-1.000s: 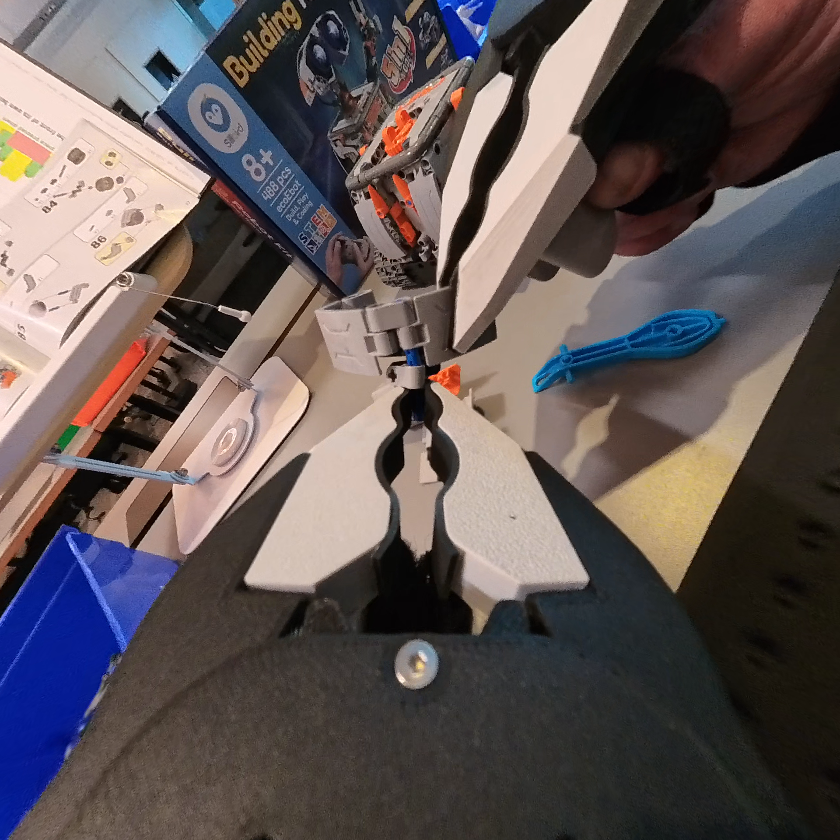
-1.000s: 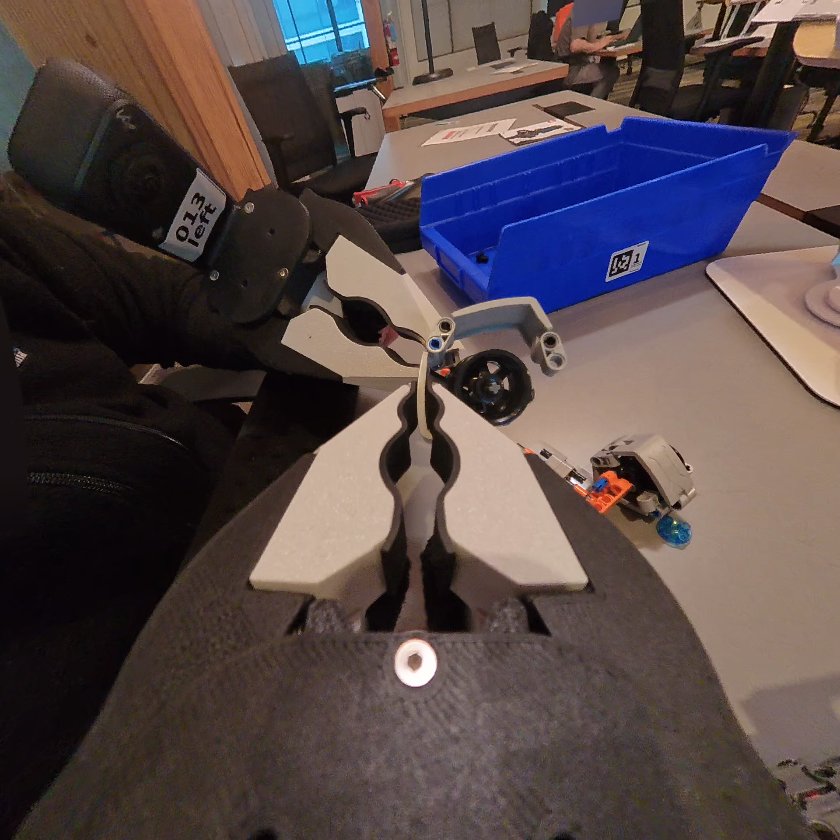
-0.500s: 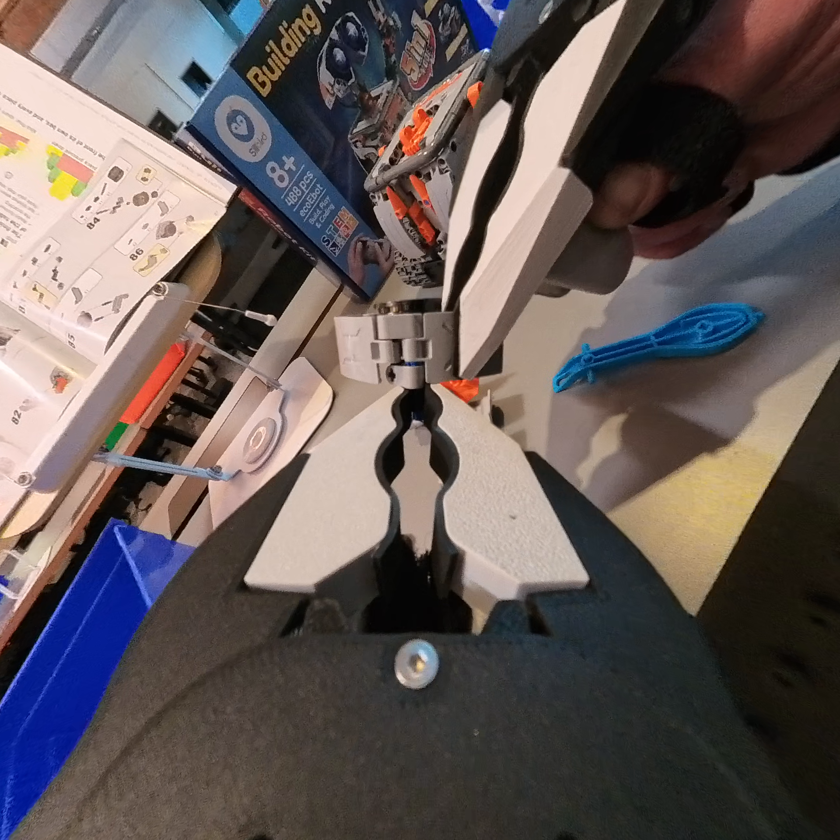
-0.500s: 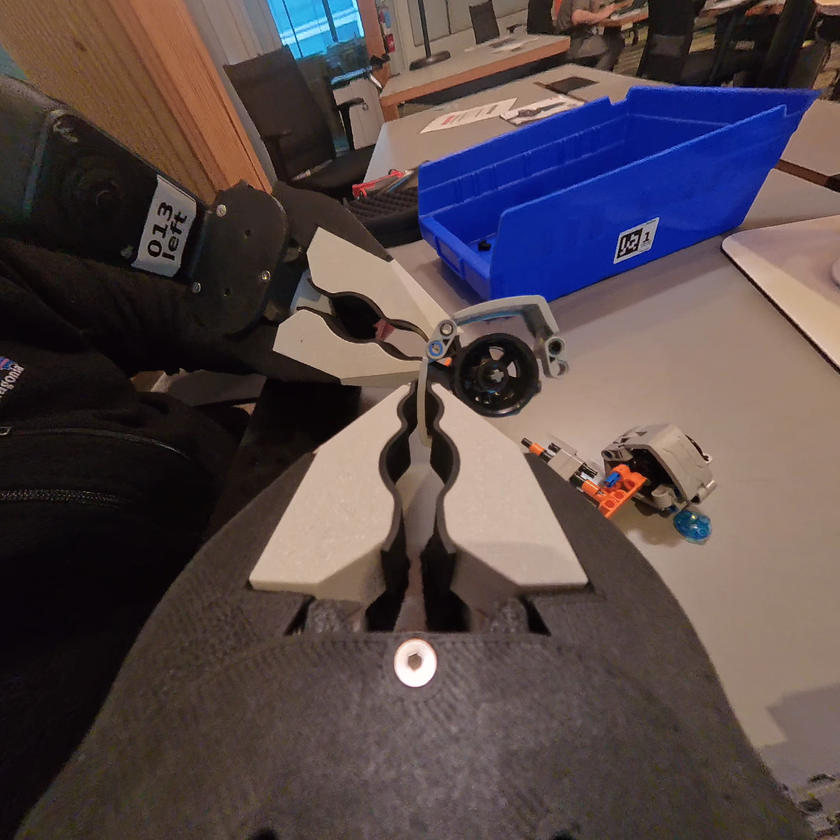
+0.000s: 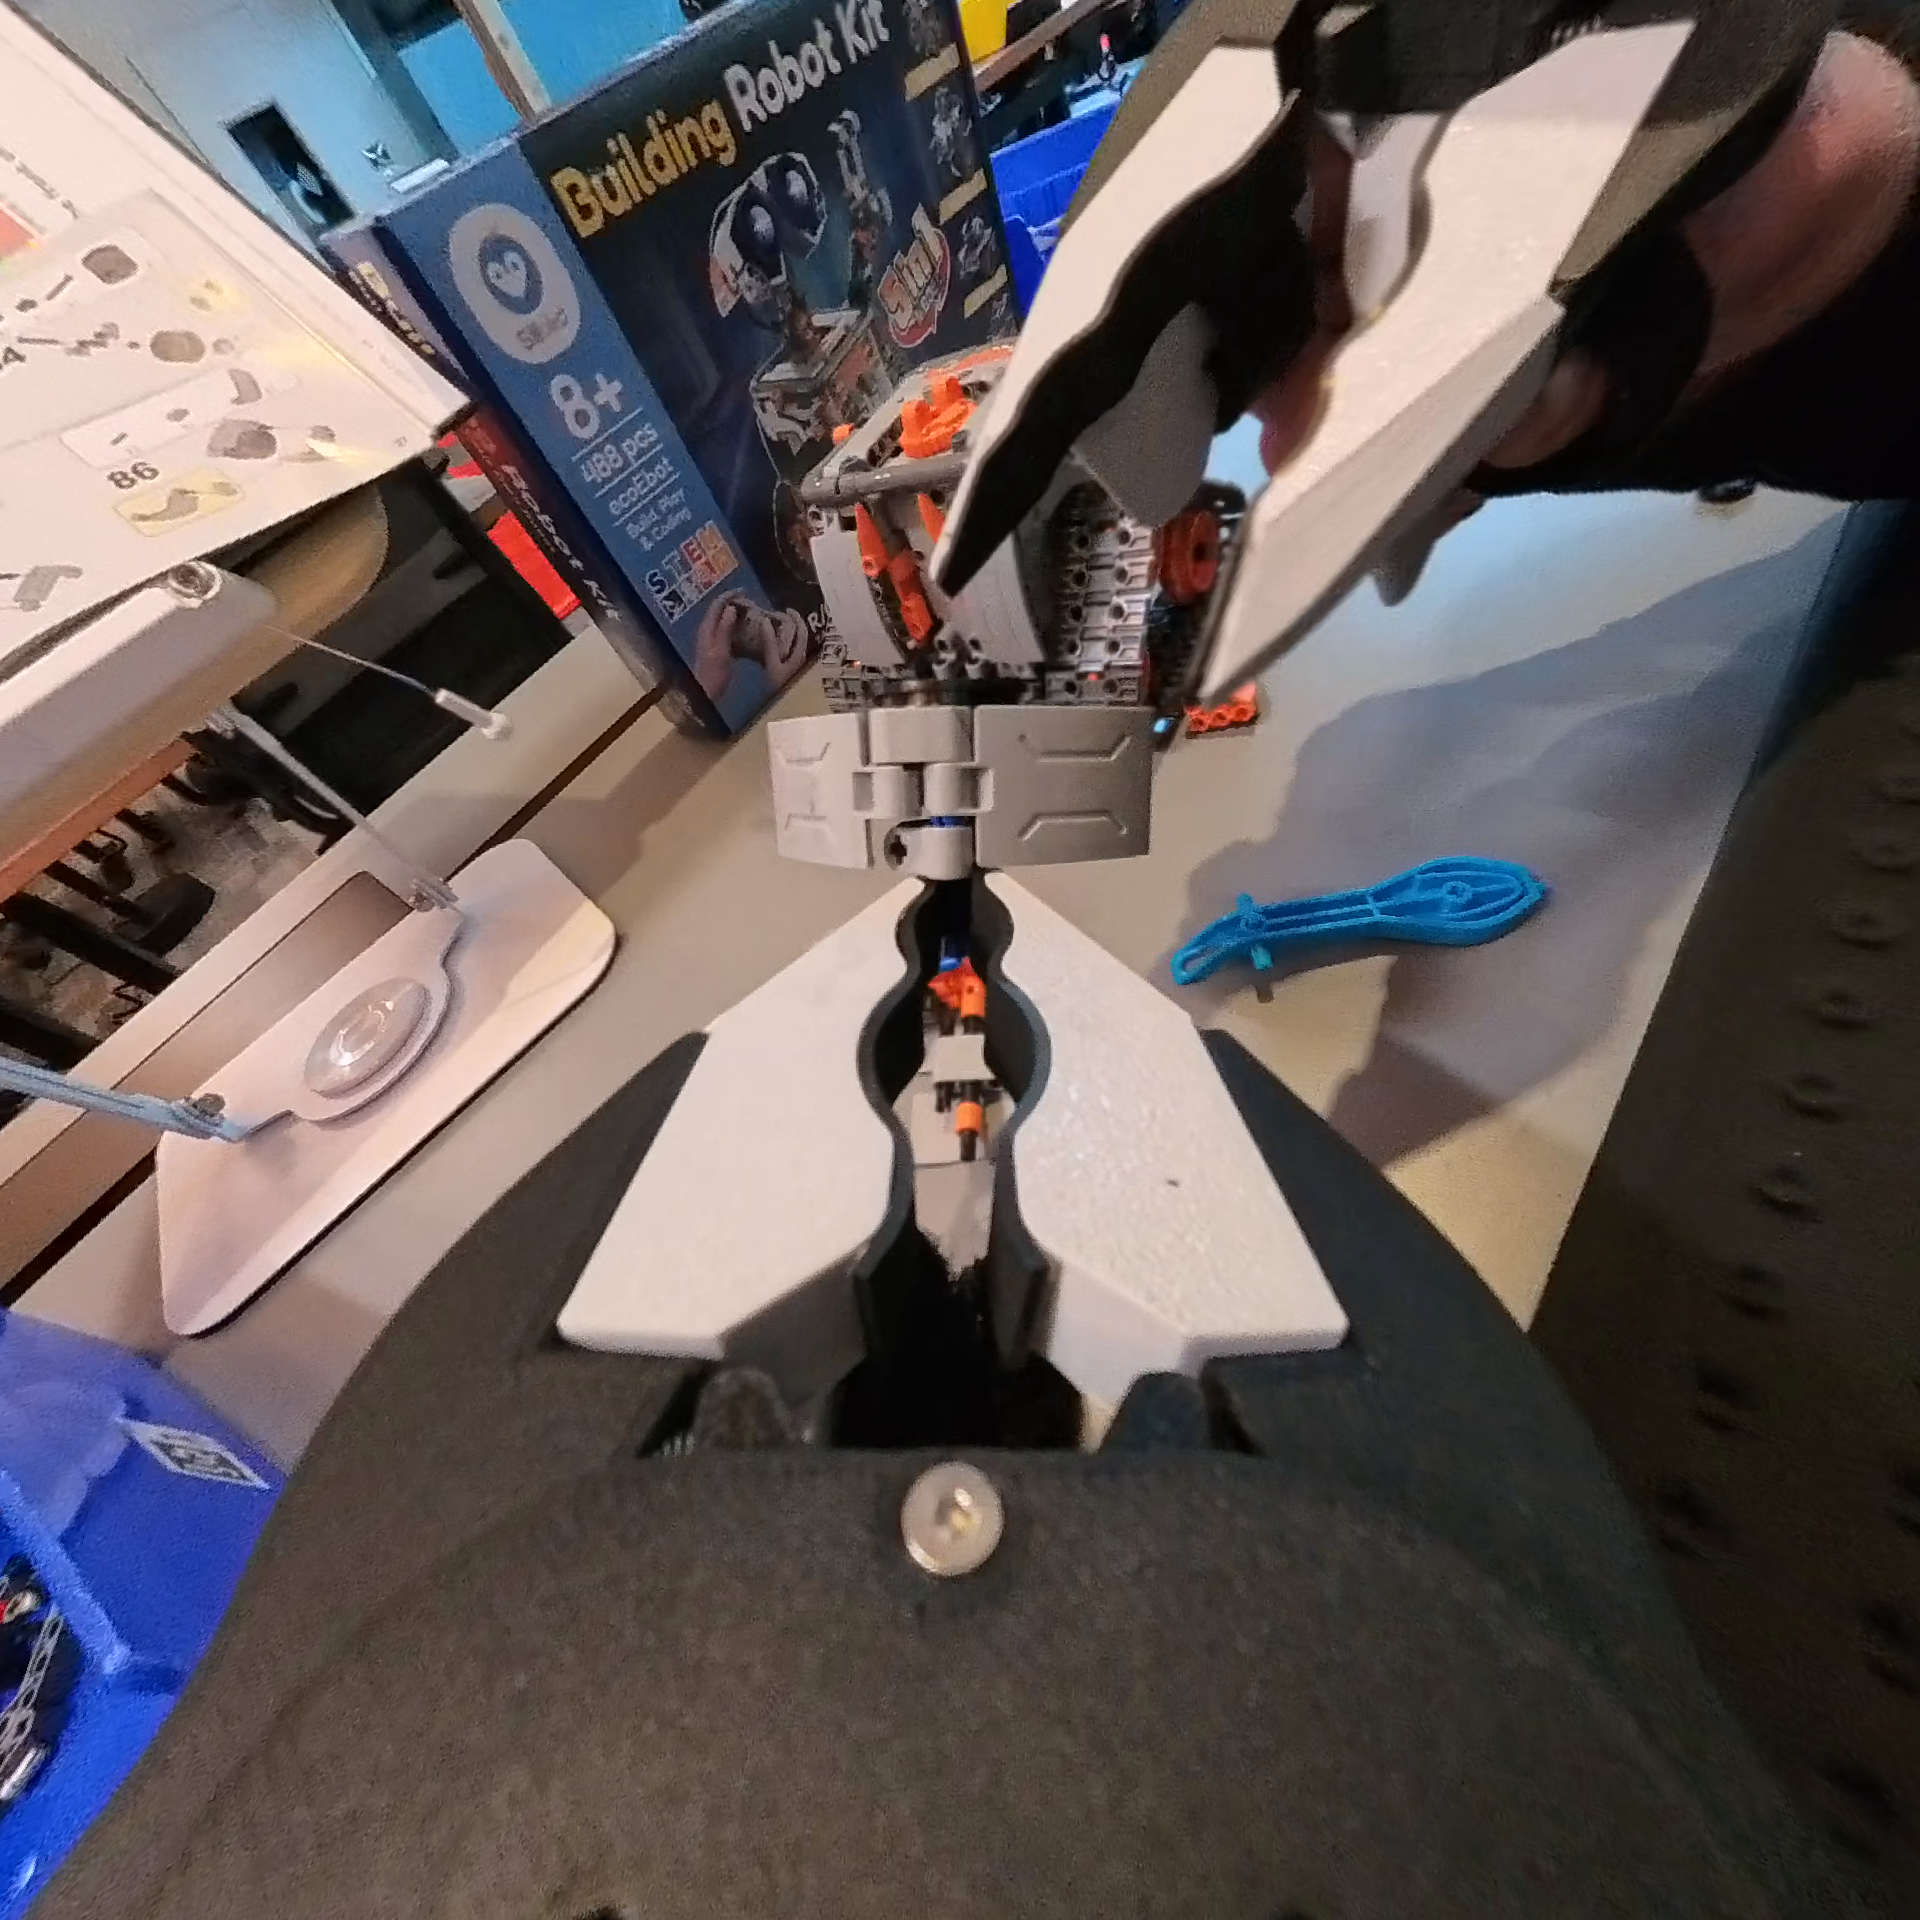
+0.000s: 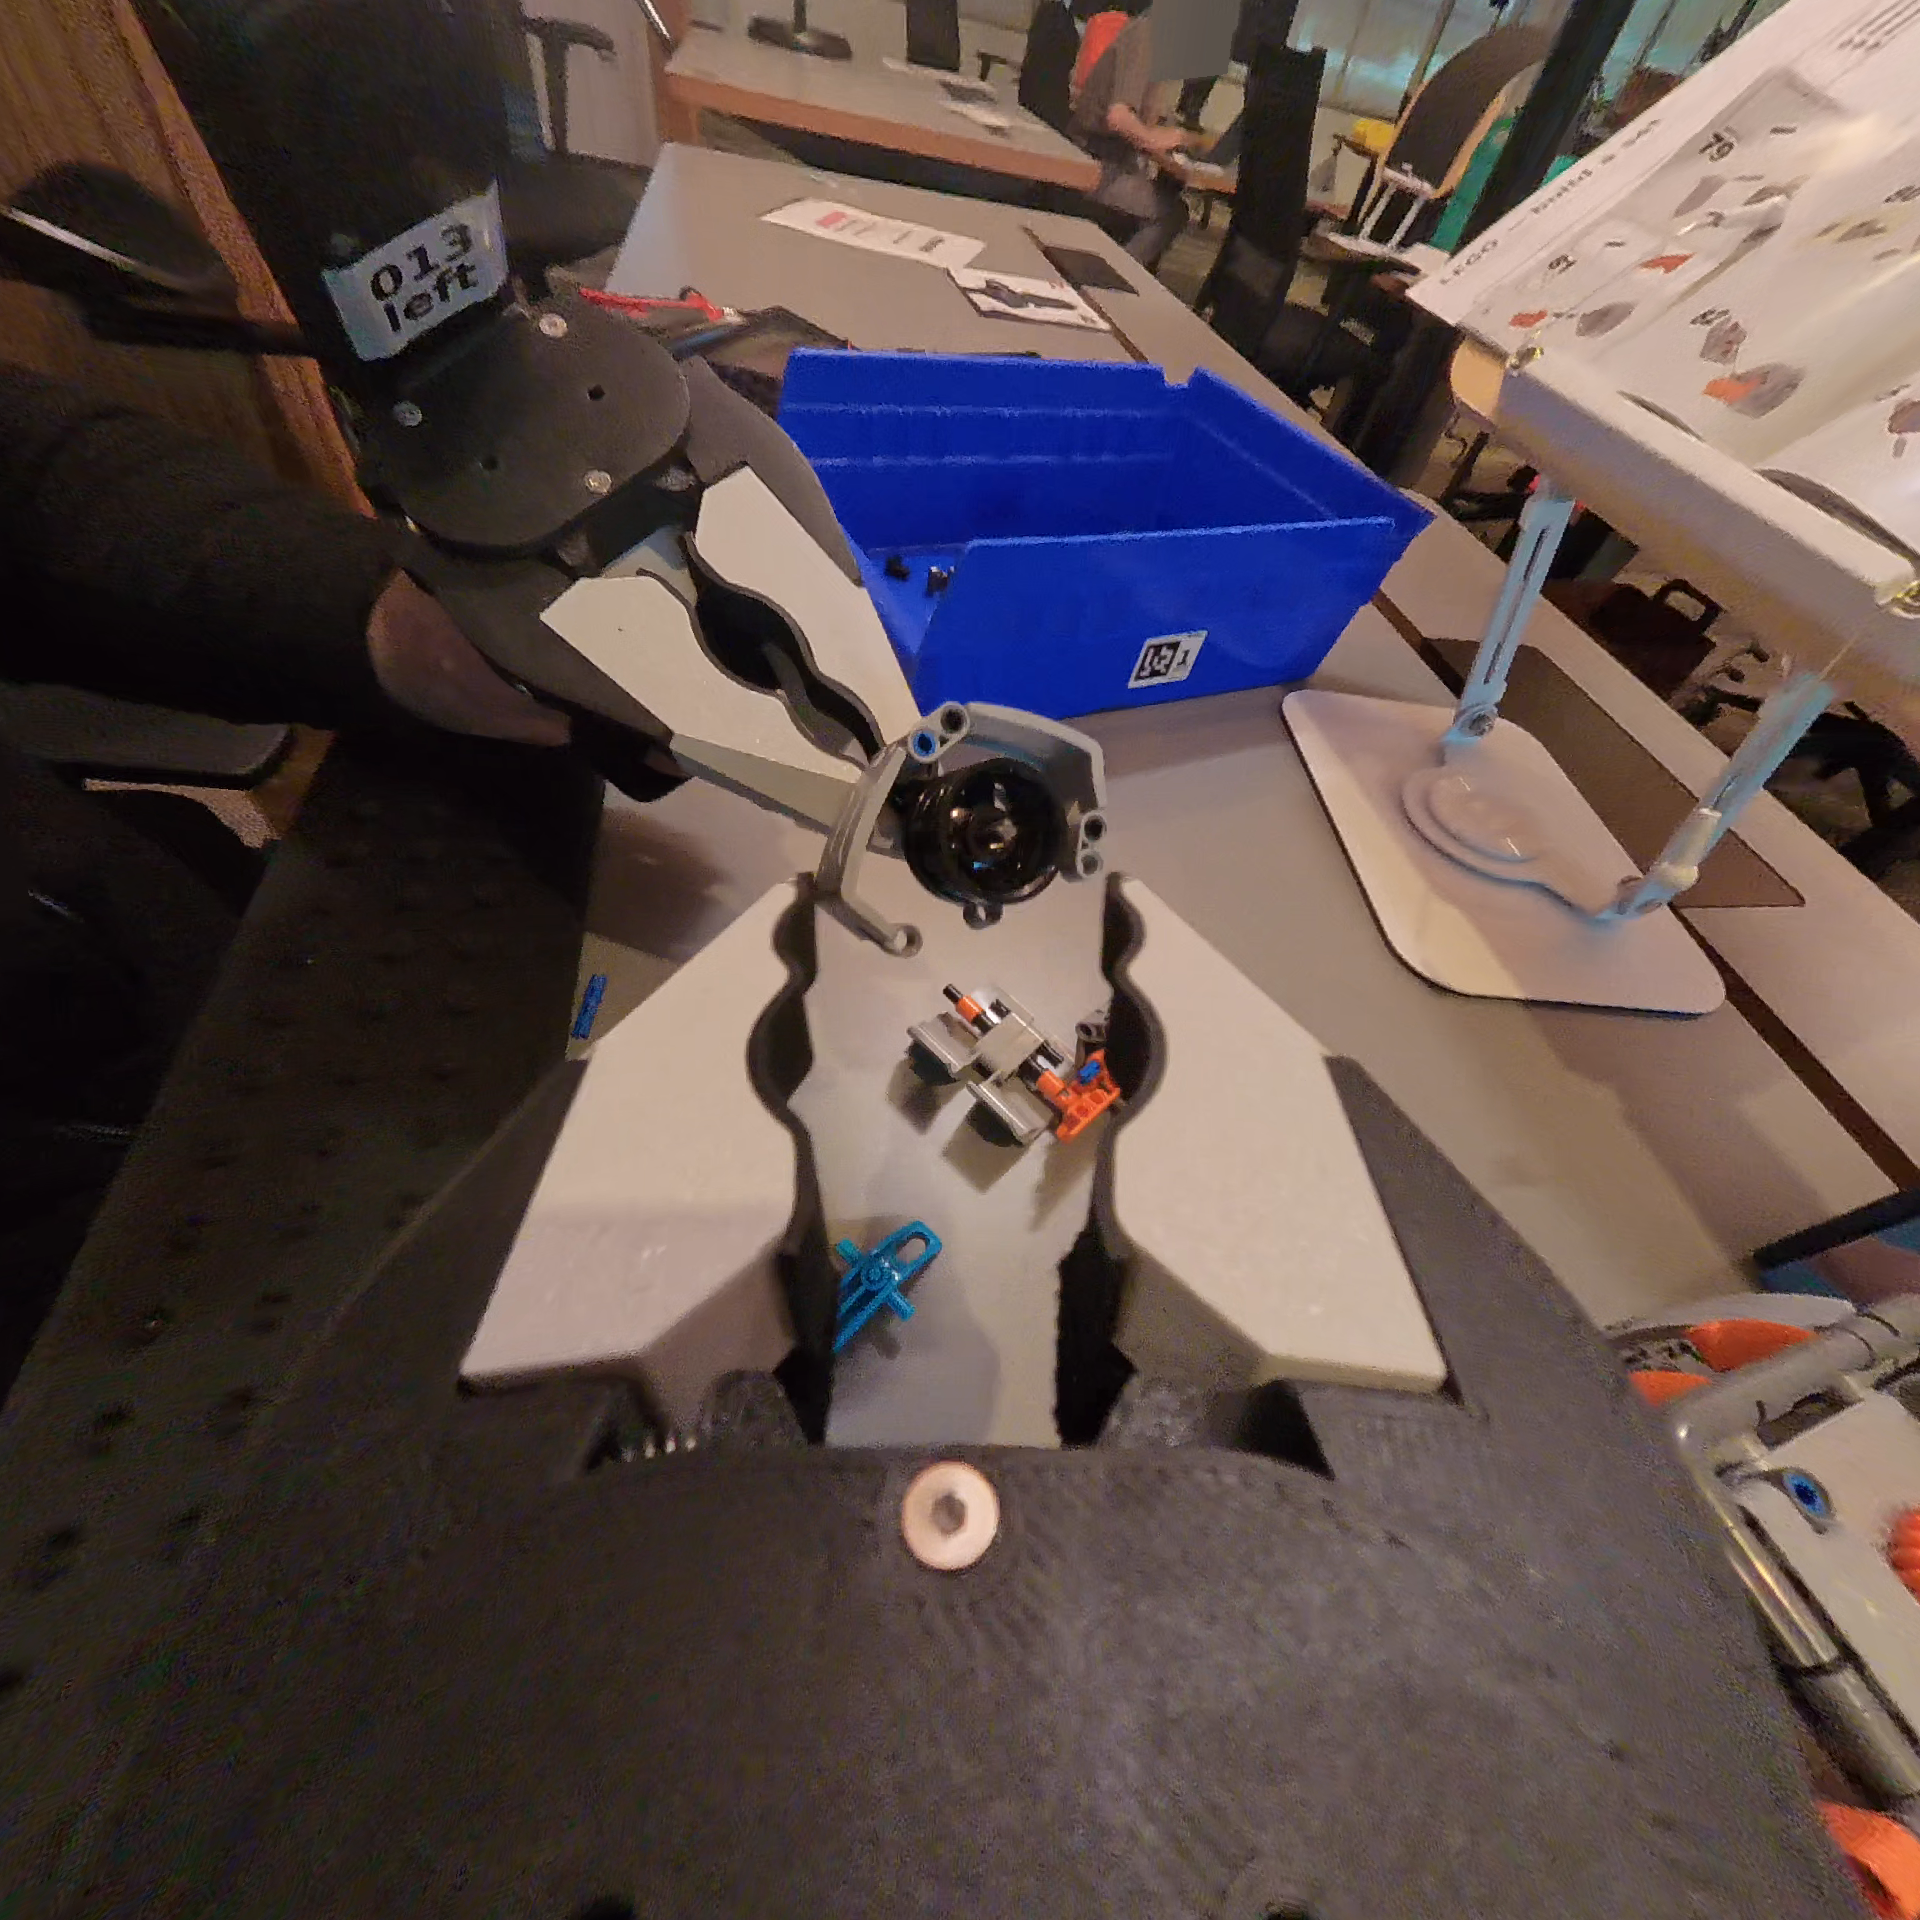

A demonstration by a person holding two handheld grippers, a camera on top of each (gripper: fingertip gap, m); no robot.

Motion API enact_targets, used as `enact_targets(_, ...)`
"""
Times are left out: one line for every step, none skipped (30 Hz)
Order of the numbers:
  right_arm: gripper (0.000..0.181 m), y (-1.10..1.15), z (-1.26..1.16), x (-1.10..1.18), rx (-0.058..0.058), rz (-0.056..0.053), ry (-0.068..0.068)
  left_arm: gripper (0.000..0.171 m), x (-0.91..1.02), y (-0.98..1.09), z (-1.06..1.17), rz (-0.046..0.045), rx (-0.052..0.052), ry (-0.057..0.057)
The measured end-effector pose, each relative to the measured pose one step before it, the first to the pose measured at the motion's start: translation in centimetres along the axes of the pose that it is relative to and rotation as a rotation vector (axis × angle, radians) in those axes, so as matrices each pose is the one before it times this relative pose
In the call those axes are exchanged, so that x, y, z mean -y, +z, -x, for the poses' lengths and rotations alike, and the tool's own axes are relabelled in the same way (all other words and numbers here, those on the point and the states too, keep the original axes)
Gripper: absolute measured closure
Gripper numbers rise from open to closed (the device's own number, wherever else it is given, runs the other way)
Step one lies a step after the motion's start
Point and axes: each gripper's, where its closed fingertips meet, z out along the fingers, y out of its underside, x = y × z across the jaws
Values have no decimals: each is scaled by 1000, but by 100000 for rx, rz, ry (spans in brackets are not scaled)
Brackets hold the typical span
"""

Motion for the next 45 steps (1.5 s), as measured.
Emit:
enact_targets(126,99,234,-81,1076,828,-116,171,6,-11,60,-110,183,374)
enact_targets(130,108,285,38,902,-186,-578,171,55,28,-201,-231,-836,669)
enact_targets(136,72,314,121,264,-392,-1973,171,63,36,-204,-80,-430,594)
enact_targets(143,18,347,229,-133,-594,-3503,171,-16,50,-153,753,351,1273)
enact_targets(151,-18,296,364,-913,-1133,-4160,171,-1,35,-132,732,830,2101)
enact_targets(160,18,228,333,-1181,-813,-3247,171,-6,36,-90,1022,1250,2331)
enact_targets(169,115,242,168,-153,-48,-1051,171,37,69,-133,931,1357,2961)
enact_targets(175,153,127,37,-29,-40,1021,171,68,79,-186,957,1248,3240)
enact_targets(180,144,75,-54,373,-315,2111,171,131,81,-221,670,1198,3229)
enact_targets(178,31,-10,-138,711,30,2507,171,-165,121,-10,2362,2322,3256)
enact_targets(181,-85,-203,-183,547,269,3175,171,-77,55,-3,1145,1863,2858)
enact_targets(181,-119,-88,-24,1782,-822,4252,171,89,-42,24,166,1301,1298)
enact_targets(181,-43,56,35,2304,-1091,4353,171,80,-37,41,367,972,844)
enact_targets(181,38,7,-54,1008,-327,1998,171,-82,42,69,1295,1624,2211)
enact_targets(181,75,-65,-198,-190,770,-388,171,-169,65,31,1751,2081,3359)
enact_targets(181,59,-21,-217,93,1238,-98,171,-187,53,-23,1600,1222,2073)
enact_targets(181,38,40,-106,547,650,778,171,-83,-1,-86,635,38,-7)
enact_targets(181,11,26,-71,404,394,718,171,-6,-42,36,267,573,411)
enact_targets(181,64,-15,-129,-100,900,153,171,-71,-20,58,993,1148,1461)
enact_targets(181,105,-20,-210,-613,1361,-608,171,-181,68,-21,1772,1186,1699)
enact_targets(181,105,-21,-203,-637,1156,-712,171,-203,92,-63,1596,1225,2042)
enact_targets(181,78,7,-156,-63,681,-1,171,-135,14,-51,1191,834,1526)
enact_targets(181,48,18,-13,297,-78,599,171,-60,0,-48,779,398,521)
enact_targets(181,56,-11,19,-238,-48,-342,171,-30,-32,64,331,831,665)
enact_targets(181,96,-22,-78,-818,777,-1172,171,-108,9,37,957,667,1314)
enact_targets(181,119,-19,-144,-729,1048,-813,171,-146,29,-25,1195,710,1174)
enact_targets(181,117,24,-188,-516,1080,-701,171,-181,33,-91,1383,708,1673)
enact_targets(181,92,55,-136,-568,724,-911,171,-131,3,-69,868,527,1350)
enact_targets(181,90,45,-68,-778,571,-1077,171,-101,-20,-71,448,45,279)
enact_targets(181,90,-7,-28,-1067,438,-1205,171,-88,-7,-4,618,358,267)
enact_targets(181,108,-14,-61,-1068,635,-1199,171,-130,24,25,882,604,744)
enact_targets(181,92,-21,-111,-1088,902,-1520,171,-111,53,-53,926,295,650)
enact_targets(181,94,-21,-125,-1175,807,-1444,171,-124,64,-61,1063,212,616)
enact_targets(181,110,-29,-129,-1029,627,-1141,171,-141,73,-69,1000,0,470)
enact_targets(181,95,-33,-68,-1008,350,-1231,171,-113,64,-55,509,-211,-86)
enact_targets(181,87,-23,-33,-1465,517,-2170,171,-79,34,-26,550,-308,-394)
enact_targets(181,125,-1,-81,-1251,1204,-2232,171,-116,49,-26,694,68,331)
enact_targets(181,162,27,-157,-859,1475,-1929,171,-181,90,-131,946,-162,614)
enact_targets(181,191,92,-223,-638,1347,-1557,171,-254,107,-217,1368,-929,476)
enact_targets(181,231,153,-266,-5,1538,-985,171,-275,74,-320,1082,-1804,-9)
enact_targets(181,238,203,-242,889,1362,-236,171,-322,56,-407,550,-2954,-1133)
enact_targets(181,167,224,-100,1678,315,319,171,-301,-23,-369,-16,-4060,-3051)
enact_targets(181,73,274,133,2291,-1095,101,171,-178,-156,-193,-474,-3346,-2596)
enact_targets(181,67,465,250,3155,-1671,285,171,-120,-151,-126,-757,-2800,-2021)
enact_targets(181,131,395,99,2185,-874,-62,171,97,-201,-150,-3183,-3157,-3392)
